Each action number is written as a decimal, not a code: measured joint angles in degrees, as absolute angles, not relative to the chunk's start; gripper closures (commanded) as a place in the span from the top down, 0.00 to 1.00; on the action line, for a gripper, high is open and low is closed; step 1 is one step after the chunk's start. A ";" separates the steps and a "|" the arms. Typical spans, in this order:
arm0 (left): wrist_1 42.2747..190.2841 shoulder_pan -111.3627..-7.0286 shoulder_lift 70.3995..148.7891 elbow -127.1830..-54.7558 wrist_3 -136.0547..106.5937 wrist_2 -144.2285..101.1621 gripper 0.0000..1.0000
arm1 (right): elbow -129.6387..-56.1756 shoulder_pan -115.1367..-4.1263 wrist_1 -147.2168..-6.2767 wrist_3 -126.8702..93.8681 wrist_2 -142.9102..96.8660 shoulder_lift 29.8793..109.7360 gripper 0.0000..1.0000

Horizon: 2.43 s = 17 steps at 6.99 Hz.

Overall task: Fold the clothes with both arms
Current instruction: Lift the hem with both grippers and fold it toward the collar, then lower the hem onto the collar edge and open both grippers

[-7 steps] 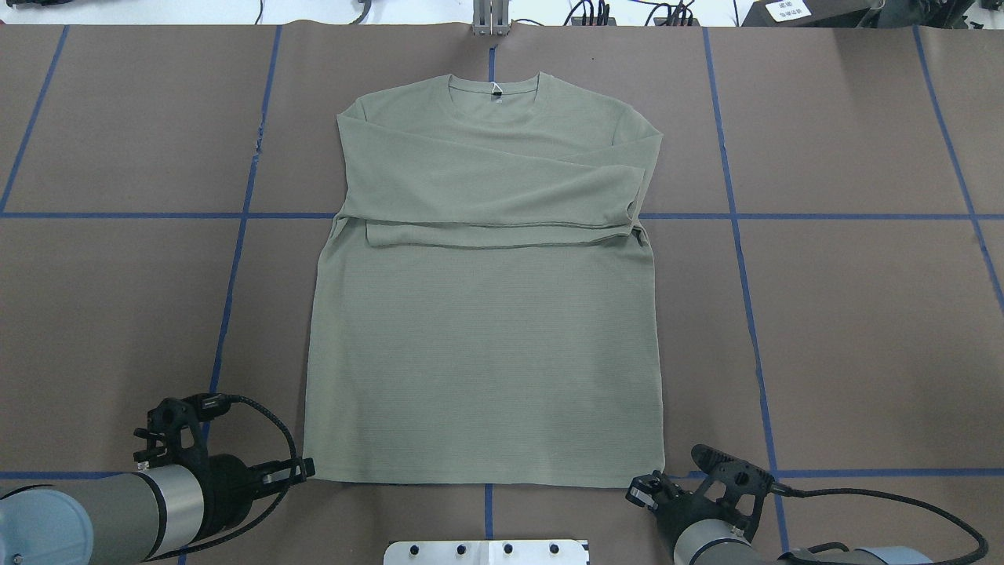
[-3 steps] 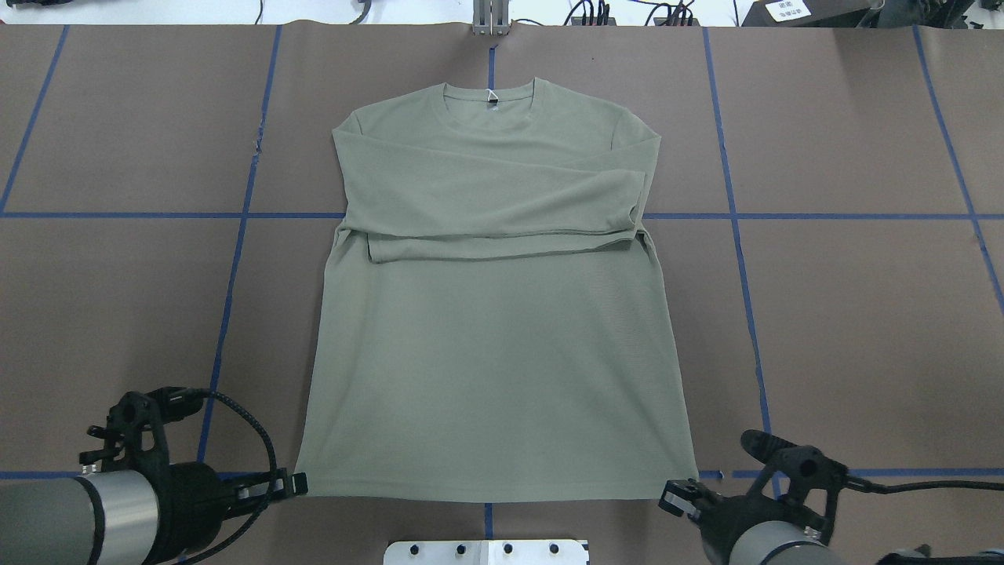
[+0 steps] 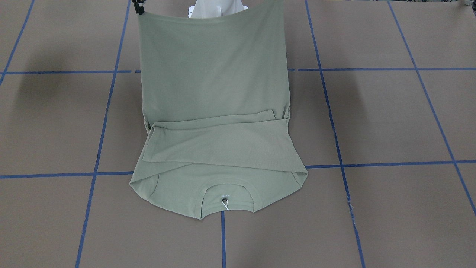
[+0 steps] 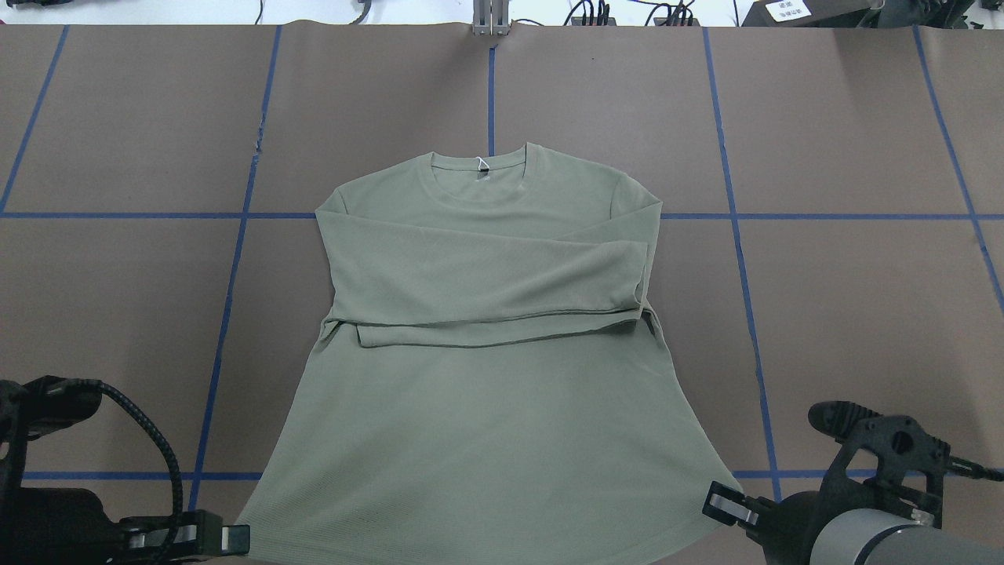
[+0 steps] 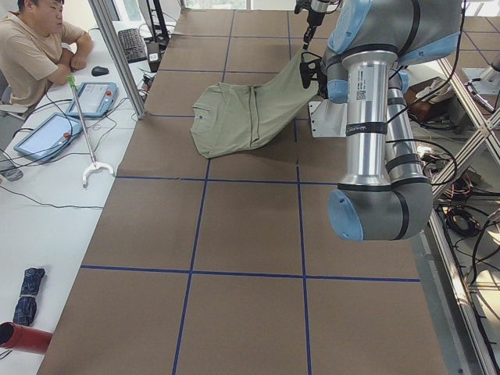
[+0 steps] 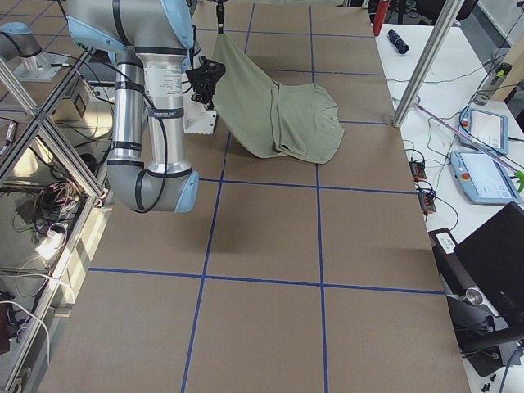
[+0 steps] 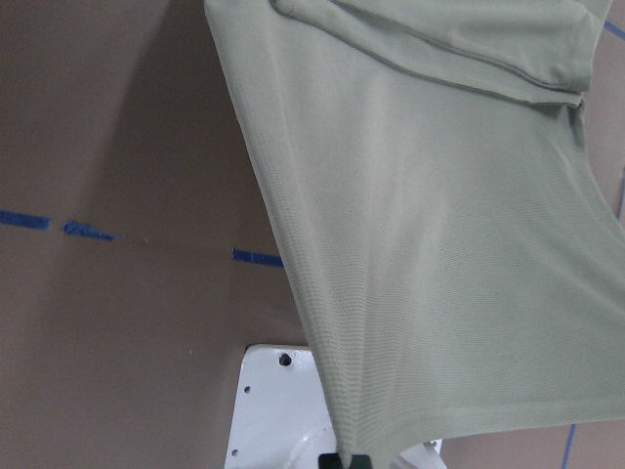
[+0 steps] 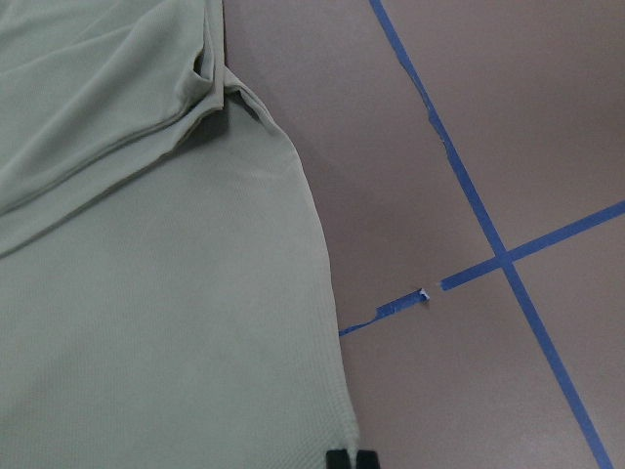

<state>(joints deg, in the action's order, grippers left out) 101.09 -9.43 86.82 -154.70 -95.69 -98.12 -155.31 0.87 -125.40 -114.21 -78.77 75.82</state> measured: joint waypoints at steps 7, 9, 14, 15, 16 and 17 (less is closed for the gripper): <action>97.64 -40.75 109.21 -123.52 -64.40 -100.08 0.00 | -123.01 -30.35 -108.48 -87.93 -86.32 61.34 0.00; 98.80 -42.62 115.16 -112.48 -62.41 -99.64 0.00 | -109.91 -35.80 -99.95 -84.41 -87.22 58.07 0.00; 115.79 -42.49 122.19 -85.15 -62.00 -95.21 0.00 | -88.70 -40.84 -86.46 -79.48 -89.02 53.61 0.00; 116.26 -42.31 122.48 -83.92 -61.97 -94.95 0.98 | -87.66 -40.80 -85.94 -79.34 -89.03 53.49 0.68; 116.42 -41.88 122.42 -83.50 -61.83 -94.82 1.00 | -86.44 -40.63 -84.67 -79.27 -89.03 53.64 1.00; 116.80 -41.38 122.23 -83.56 -60.84 -94.70 1.00 | -85.02 -40.28 -82.41 -78.91 -89.10 53.99 1.00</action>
